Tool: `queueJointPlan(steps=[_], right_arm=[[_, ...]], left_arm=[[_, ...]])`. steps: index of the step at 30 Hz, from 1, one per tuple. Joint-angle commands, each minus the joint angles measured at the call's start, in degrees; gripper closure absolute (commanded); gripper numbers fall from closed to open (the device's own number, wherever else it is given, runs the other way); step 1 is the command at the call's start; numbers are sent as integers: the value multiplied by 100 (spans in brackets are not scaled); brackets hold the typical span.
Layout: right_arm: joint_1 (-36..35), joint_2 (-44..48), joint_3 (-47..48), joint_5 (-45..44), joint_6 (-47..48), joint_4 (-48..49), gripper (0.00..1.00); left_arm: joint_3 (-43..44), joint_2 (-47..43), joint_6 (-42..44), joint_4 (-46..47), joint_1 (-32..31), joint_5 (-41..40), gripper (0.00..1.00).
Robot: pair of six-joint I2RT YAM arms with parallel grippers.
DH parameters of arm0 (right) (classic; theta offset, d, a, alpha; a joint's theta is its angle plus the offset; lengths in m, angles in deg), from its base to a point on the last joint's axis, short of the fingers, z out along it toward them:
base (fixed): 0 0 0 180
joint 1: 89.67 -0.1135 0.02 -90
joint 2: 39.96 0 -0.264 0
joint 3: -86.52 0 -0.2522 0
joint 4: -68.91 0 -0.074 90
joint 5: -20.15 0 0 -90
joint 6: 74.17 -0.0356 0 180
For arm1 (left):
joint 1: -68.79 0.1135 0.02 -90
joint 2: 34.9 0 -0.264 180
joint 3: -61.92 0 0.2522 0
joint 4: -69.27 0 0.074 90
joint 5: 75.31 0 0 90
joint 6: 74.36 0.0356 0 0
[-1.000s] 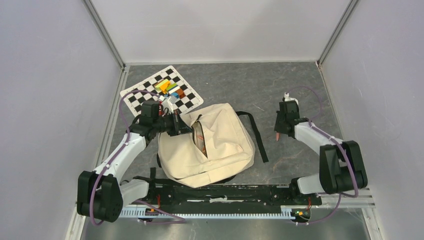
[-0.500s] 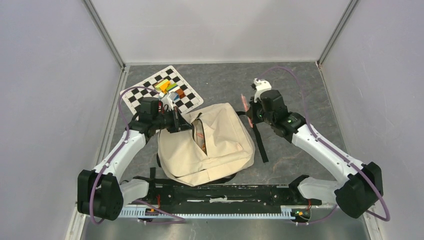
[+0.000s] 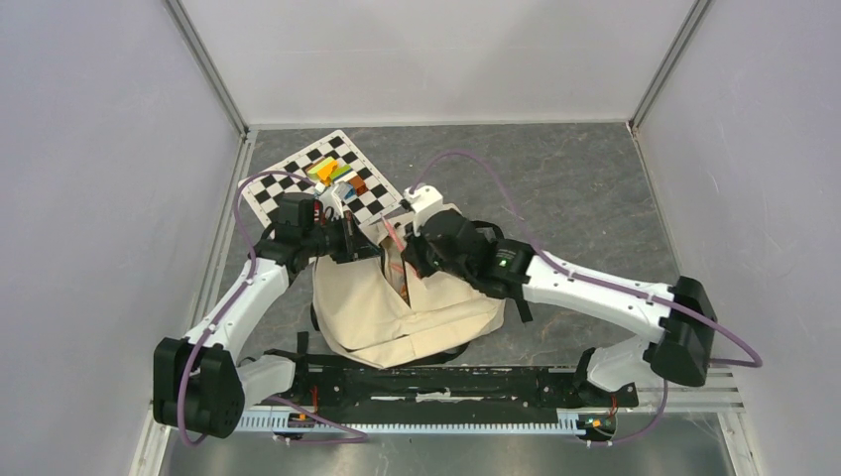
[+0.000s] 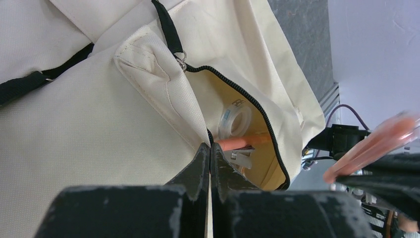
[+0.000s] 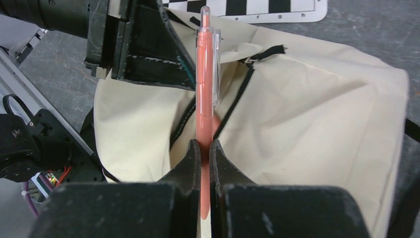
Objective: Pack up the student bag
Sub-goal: Place the stationery in the student bag.
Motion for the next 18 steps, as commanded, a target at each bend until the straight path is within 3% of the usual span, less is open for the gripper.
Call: queueJointPlan(steps=[1,18], right_arm=[[-335,-382,475,-798,-123,463,100],[-926,-1206,310,-2397,-695,1028,100]], left_arm=[[130,-269,311,287,70,-229,98],[112,-373,329,280,70,-249,98]])
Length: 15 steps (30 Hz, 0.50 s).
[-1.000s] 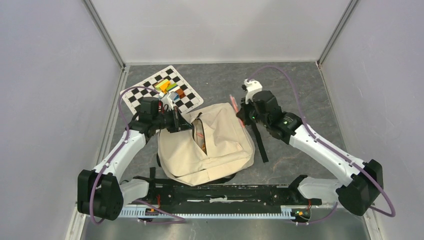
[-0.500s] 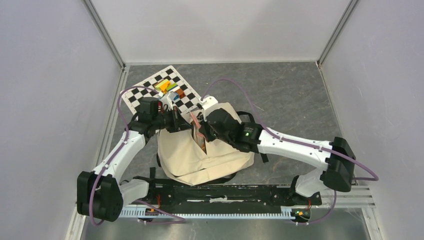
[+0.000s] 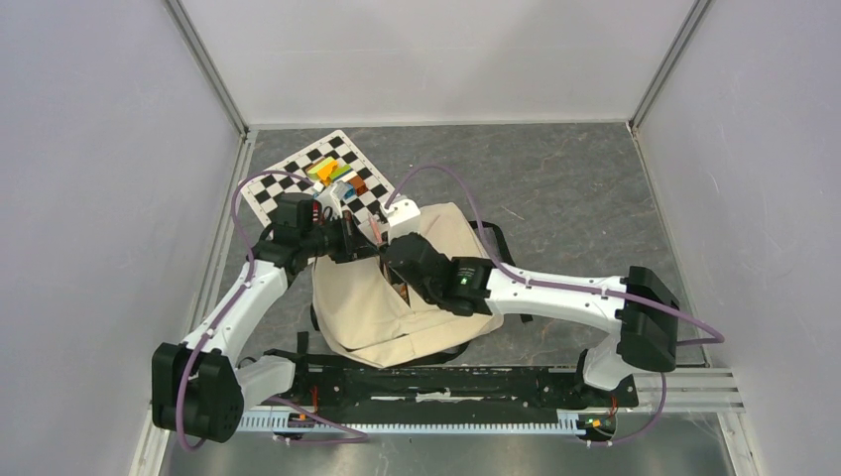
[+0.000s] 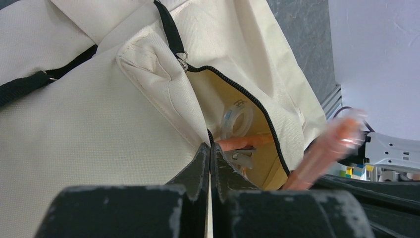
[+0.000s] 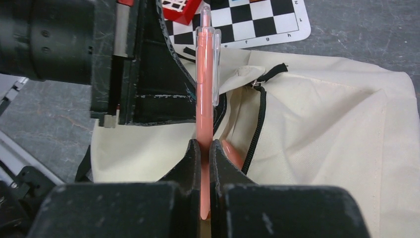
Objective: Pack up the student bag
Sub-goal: Place the stationery in the student bag.
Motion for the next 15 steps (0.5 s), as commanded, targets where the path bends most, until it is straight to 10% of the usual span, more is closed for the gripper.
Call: queueJointPlan(steps=[1,15], right_arm=[[-71,-210,-62,-557,-220,150,100],[-344,-345,-124,-647,-317,-1363,100]], left_arm=[[112,-260,278,310,70,-153,98],[104,-244,269,304,70,-153,98]])
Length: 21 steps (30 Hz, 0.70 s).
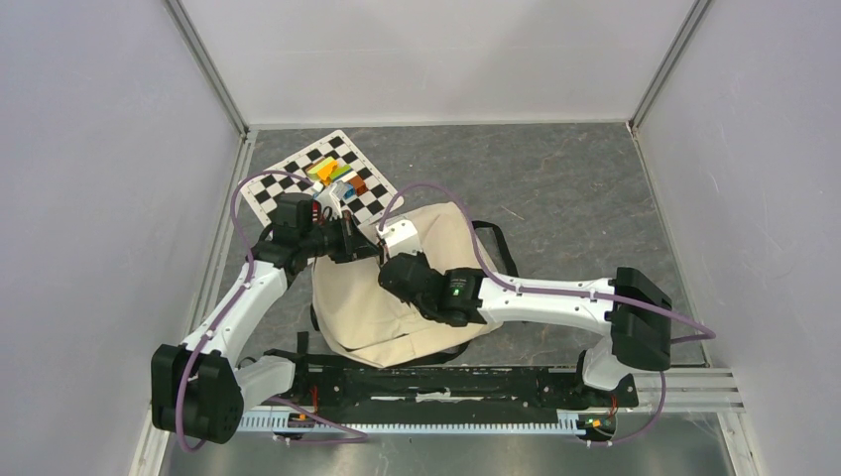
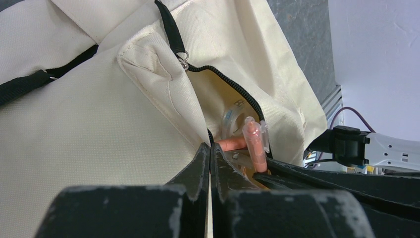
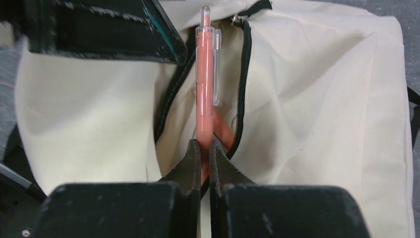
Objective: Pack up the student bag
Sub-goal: Place the stationery in the student bag.
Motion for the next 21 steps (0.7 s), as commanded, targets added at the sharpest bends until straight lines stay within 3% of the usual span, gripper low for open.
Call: queueJointPlan(steps=[1,13,15,21], right_arm=[[-38,-126,64,-126,-135,-692,100],[-55,-492,993,-493,-178,-2232,98],[-56,-499,1067,-576,-184,-2375,88],[-52,-420,1122,-371,-37,-2266,46]], left_arm=[[103,-190,262,321,69,-137,98],[96,-198,250,336,70,-116,98],[98,-196,251,336,70,-111,98],[93,-154,241,345,70,-92,98]])
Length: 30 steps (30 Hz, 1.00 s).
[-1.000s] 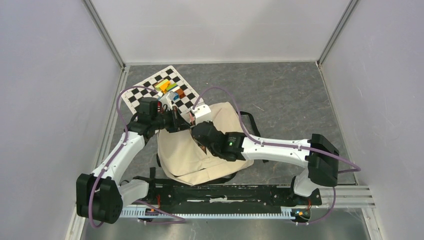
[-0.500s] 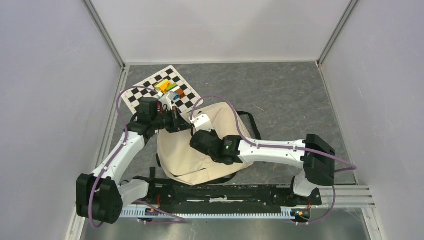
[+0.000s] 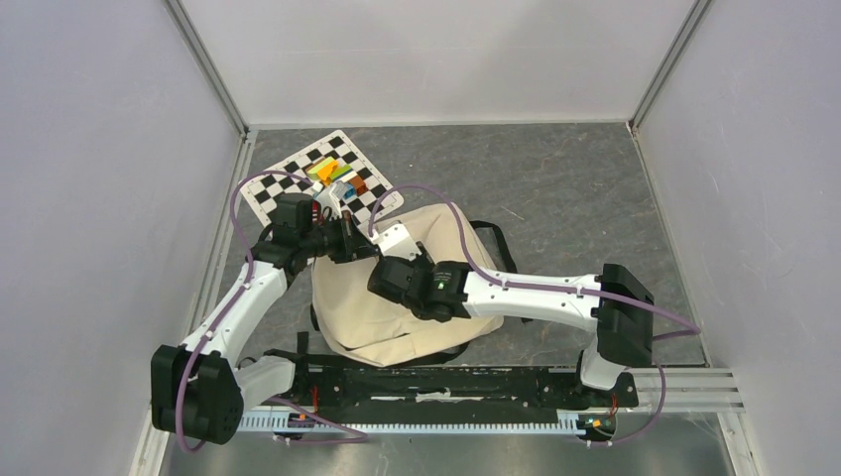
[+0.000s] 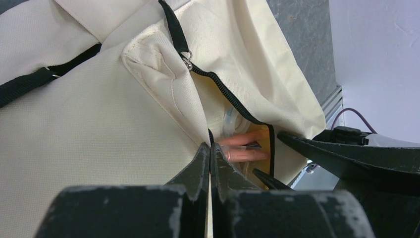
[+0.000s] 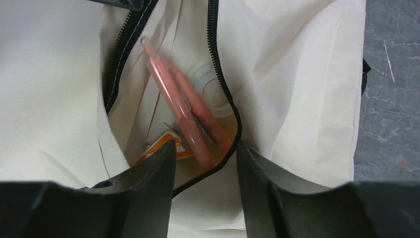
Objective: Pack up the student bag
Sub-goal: Place the stationery in the student bag.
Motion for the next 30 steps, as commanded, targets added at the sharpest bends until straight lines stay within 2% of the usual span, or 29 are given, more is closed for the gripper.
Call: queueJointPlan(steps=[1,12,17,23,30], right_arm=[[-7,55,294,-58,165,-96,44],[123,611,633,239,847,225,32],[504,569,440,568,952,266,40],[652,316,302,1118,1076,476,39],[776,129,238,1504,1181,734,49]], left_arm=[[97,-132,241,367,70,-76,98],[77,-155,258,345,70,-97,98],[77,-146,267,332,70,-115,98],[85,-116,276,324,70,-137,98],[87,-60,285,315,70,-109,98]])
